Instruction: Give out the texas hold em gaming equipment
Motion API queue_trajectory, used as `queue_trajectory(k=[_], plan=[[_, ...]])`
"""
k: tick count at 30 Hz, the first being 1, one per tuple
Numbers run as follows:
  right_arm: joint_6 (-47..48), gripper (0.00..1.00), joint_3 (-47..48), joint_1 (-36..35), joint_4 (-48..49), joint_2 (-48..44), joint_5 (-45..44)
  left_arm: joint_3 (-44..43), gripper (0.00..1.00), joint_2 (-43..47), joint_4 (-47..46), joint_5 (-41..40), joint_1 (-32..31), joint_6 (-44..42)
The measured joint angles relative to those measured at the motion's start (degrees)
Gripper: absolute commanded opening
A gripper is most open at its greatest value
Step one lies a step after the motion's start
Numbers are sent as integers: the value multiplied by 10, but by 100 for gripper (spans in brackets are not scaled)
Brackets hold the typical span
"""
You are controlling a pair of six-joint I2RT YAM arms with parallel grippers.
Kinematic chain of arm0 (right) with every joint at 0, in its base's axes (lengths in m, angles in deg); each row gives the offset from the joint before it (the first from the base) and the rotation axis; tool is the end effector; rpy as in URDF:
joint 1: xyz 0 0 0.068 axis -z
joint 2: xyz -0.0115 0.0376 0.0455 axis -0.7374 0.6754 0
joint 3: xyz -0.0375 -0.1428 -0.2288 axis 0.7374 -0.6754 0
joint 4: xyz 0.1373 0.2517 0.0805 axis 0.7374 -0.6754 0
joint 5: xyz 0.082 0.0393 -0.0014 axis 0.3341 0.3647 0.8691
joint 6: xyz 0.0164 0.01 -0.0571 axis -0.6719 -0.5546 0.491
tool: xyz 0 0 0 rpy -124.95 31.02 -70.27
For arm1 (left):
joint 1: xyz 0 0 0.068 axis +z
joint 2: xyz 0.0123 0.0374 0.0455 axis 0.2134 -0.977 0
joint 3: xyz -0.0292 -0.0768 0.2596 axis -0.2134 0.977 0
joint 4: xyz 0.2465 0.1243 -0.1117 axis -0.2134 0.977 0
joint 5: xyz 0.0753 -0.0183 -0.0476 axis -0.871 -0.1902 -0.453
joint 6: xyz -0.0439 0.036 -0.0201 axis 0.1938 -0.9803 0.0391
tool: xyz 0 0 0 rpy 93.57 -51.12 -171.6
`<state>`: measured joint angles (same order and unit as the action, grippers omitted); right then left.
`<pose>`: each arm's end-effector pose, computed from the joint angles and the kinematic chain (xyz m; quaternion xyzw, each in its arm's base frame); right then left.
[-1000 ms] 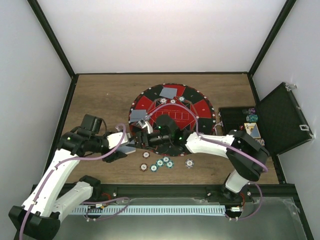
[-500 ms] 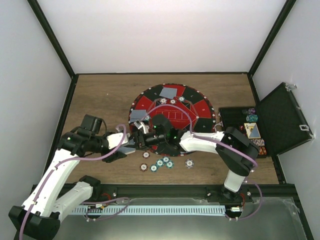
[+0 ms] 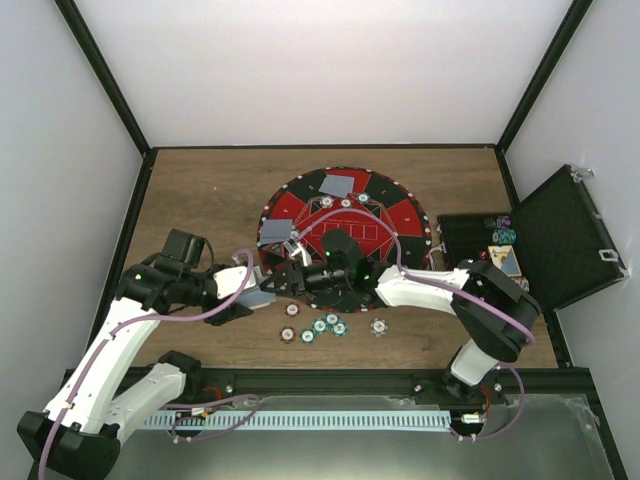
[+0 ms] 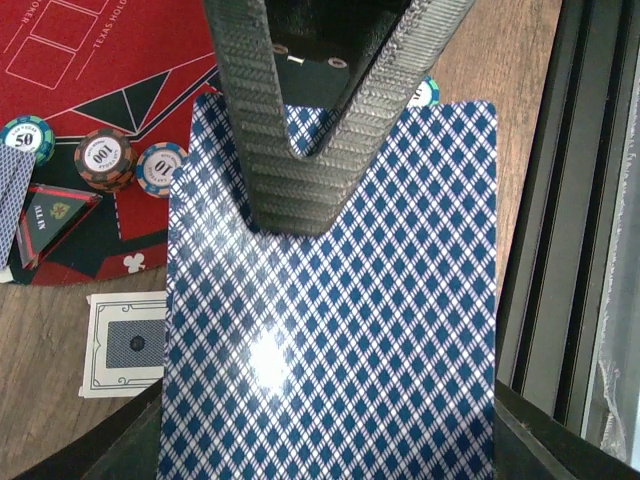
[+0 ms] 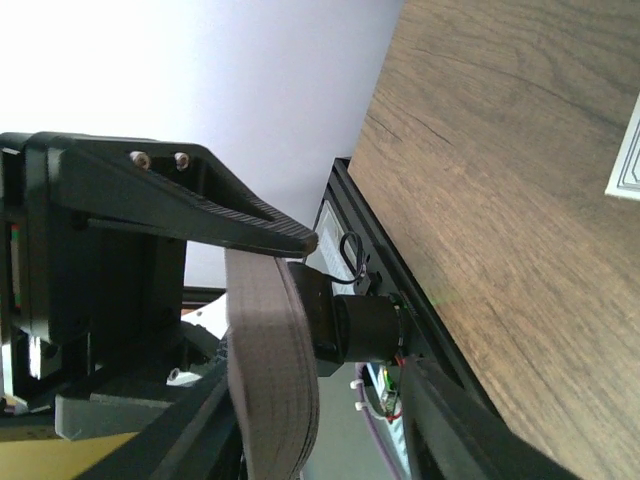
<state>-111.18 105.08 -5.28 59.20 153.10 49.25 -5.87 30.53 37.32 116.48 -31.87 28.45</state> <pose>0.2062 0.3211 0.1897 -0.1537 0.7704 0.6167 0.0504 0.1629 -0.0808 0.2815 0.5823 0.7443 -0.1789 0.2738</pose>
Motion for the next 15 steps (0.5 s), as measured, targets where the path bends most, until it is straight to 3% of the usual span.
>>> queue_trajectory(k=[2,5,7,15], plan=[[-2,39,-2,1,-1,-6,-2,0,9,0,1,-1,0,0],[-1,57,-2,2,-8,-16,-7,0,9,3,0,-2,0,-1],[2,64,-1,1,-19,-17,-11,1,9,7,0,-2,0,-3],[16,62,57,-19,-62,24,-16,9,9,8,-1,-2,0,-6]])
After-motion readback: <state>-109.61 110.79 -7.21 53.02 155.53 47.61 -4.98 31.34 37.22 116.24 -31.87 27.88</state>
